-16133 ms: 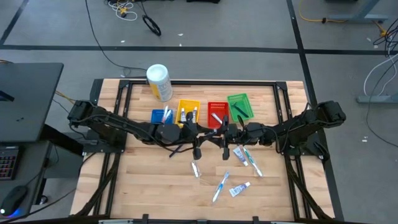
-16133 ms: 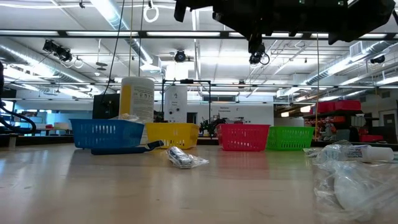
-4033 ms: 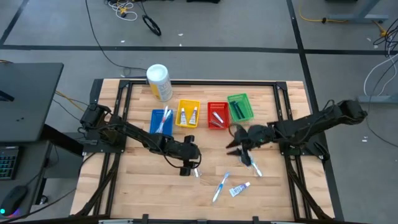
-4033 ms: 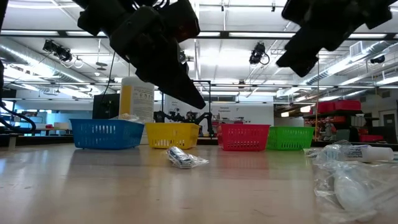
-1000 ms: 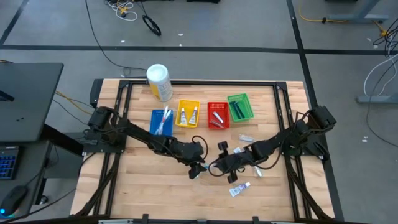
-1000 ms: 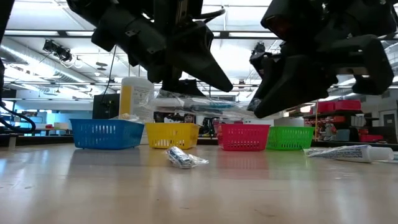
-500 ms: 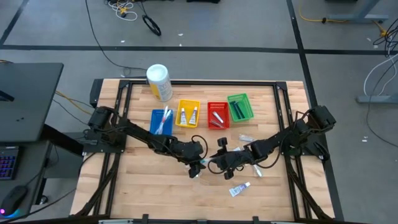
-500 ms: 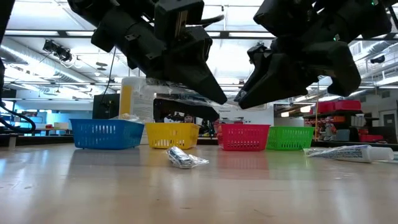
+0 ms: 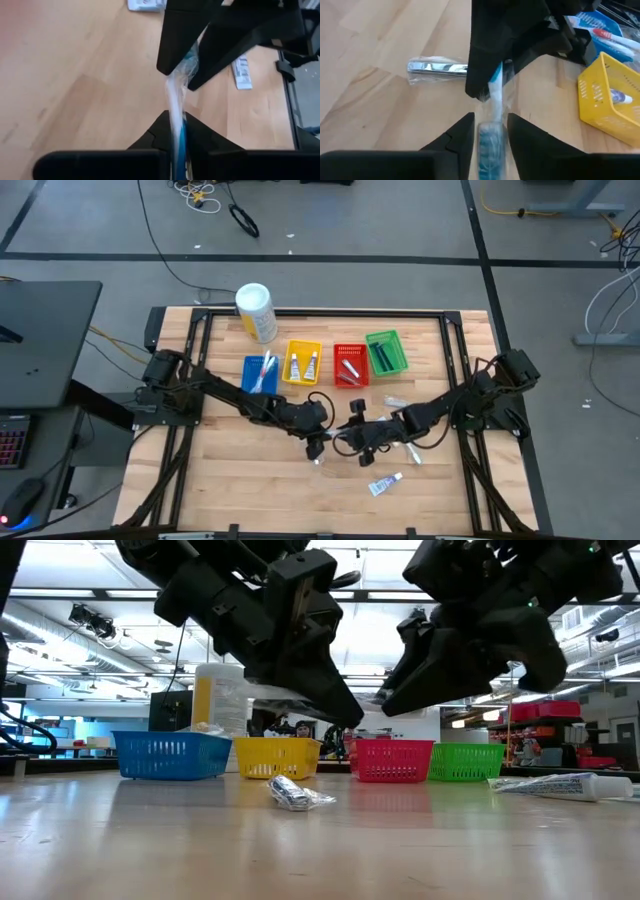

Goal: Pick & Place Travel size toiletries
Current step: Put the blue toothbrush into the blue bin, then put the white toothpaste into the yellow bin

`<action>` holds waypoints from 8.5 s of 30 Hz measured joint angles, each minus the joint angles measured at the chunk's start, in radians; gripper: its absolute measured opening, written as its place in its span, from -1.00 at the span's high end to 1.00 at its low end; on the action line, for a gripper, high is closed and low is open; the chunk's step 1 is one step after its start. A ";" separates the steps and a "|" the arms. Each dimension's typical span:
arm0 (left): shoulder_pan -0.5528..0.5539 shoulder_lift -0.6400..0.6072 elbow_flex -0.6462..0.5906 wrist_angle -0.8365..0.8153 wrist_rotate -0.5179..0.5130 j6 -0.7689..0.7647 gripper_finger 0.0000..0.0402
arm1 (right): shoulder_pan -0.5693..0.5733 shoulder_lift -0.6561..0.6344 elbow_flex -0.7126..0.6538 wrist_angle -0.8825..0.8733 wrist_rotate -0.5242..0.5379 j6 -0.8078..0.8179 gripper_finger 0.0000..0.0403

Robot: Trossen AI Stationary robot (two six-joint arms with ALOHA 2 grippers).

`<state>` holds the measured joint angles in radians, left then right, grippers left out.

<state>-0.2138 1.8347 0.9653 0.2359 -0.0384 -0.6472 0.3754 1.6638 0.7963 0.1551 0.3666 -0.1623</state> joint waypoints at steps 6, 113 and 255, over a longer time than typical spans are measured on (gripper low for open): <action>0.000 0.000 0.000 -0.013 -0.021 -0.042 0.76 | -0.003 -0.001 0.000 -0.021 0.096 0.060 0.20; 0.390 -0.376 -0.138 -0.753 -0.499 -0.119 0.92 | -0.003 0.000 -0.001 -0.143 0.015 0.320 -0.03; -0.063 -0.342 0.061 -0.436 -0.327 -0.018 0.26 | 0.112 -0.035 0.016 -0.018 0.592 -0.248 0.58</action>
<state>-0.2770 1.4925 1.0264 -0.2003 -0.3649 -0.6649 0.4872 1.6291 0.8124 0.1373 0.9587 -0.4108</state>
